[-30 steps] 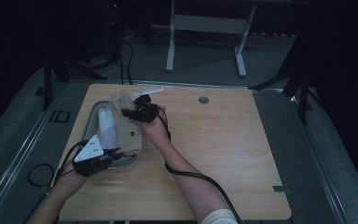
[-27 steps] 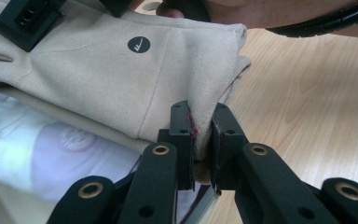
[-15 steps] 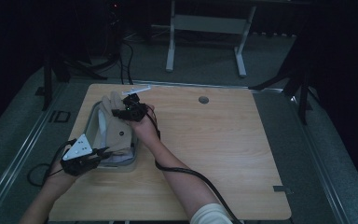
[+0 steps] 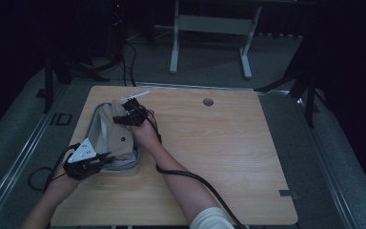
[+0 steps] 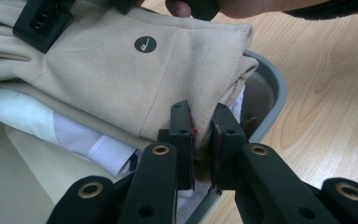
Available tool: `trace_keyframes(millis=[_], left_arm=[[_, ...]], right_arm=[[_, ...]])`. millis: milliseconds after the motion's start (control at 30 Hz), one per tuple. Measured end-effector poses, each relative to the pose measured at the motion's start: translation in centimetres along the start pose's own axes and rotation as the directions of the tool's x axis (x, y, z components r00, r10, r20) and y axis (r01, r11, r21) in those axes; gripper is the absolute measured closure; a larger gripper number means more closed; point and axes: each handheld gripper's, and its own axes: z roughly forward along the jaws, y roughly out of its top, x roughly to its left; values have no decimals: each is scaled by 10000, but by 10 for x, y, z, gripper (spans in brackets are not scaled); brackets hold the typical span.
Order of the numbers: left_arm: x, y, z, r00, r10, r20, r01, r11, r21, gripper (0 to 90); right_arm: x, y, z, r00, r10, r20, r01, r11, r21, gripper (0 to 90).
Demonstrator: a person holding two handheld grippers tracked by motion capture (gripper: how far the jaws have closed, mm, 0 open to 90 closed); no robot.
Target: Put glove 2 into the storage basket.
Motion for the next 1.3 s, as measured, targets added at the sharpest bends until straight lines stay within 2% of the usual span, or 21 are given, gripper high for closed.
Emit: trace_keyframes(millis=[67,167,267,367,400,433,467,500,567,633,700,767,833,867,1033,1100,1200,1300], left_arm=[[2,-1,4,10000,-99,-15,99,9998,150,816],[5,0,10,9995,-291,-84,295,9985,452,815],[4,-1,14,9994,-358,-31,359,9978,552,814],[4,-1,14,9993,-367,67,363,9980,522,806],[4,-1,14,9993,-367,67,363,9980,522,800],[4,-2,13,9987,-489,108,483,9976,494,788],[4,-2,12,9976,-670,146,664,9970,395,776],[6,-2,11,9958,-898,178,893,9956,280,744],[8,-3,8,9907,-1333,261,1333,9911,32,597],[8,-2,5,9874,-1583,7,1583,9872,-193,468],[7,-1,1,9830,-1830,144,1834,9821,-428,367],[5,1,-3,9832,-1784,382,1805,9816,-627,267],[2,4,-5,9806,-1873,586,1915,9784,-776,217],[0,6,-5,9814,-1814,633,1863,9790,-831,188],[-12,16,-1,9843,-1688,518,1744,9755,-1344,175],[-16,20,3,9834,-1718,591,1784,9744,-1371,171],[-20,24,6,9847,-1643,574,1712,9740,-1486,170],[-26,31,11,9838,-1610,790,1720,9719,-1609,171]], right_arm=[[1,2,4,9997,-130,204,126,9997,205,709],[0,2,7,9990,-234,378,228,9996,177,697],[-2,1,6,9992,-180,360,168,9993,340,649],[-3,2,2,9995,-121,281,113,9995,283,558],[-3,2,2,9995,-121,281,113,9995,283,558],[-4,3,-1,9997,-133,223,126,9993,339,453],[-5,3,-3,9995,-189,237,179,9991,394,413],[-5,3,-5,9992,-236,316,224,9990,393,379],[-7,3,-11,9995,-266,161,260,9992,312,286],[-8,3,-19,9993,-373,-23,373,9990,233,226],[-9,3,-26,9997,-243,-23,243,9997,40,220],[-9,2,-34,9992,-390,-99,389,9992,-36,188],[-9,-2,-40,9988,-479,-113,478,9988,-143,191],[-8,-4,-42,9977,-677,-74,676,9976,-134,190],[-7,-14,-53,9969,-774,-125,773,9969,-112,189],[-7,-17,-58,9968,-766,-239,763,9970,-148,190],[-7,-19,-65,9957,-913,-157,910,9957,-144,189],[-9,-22,-76,9943,-1057,-103,1055,9941,-238,189]])
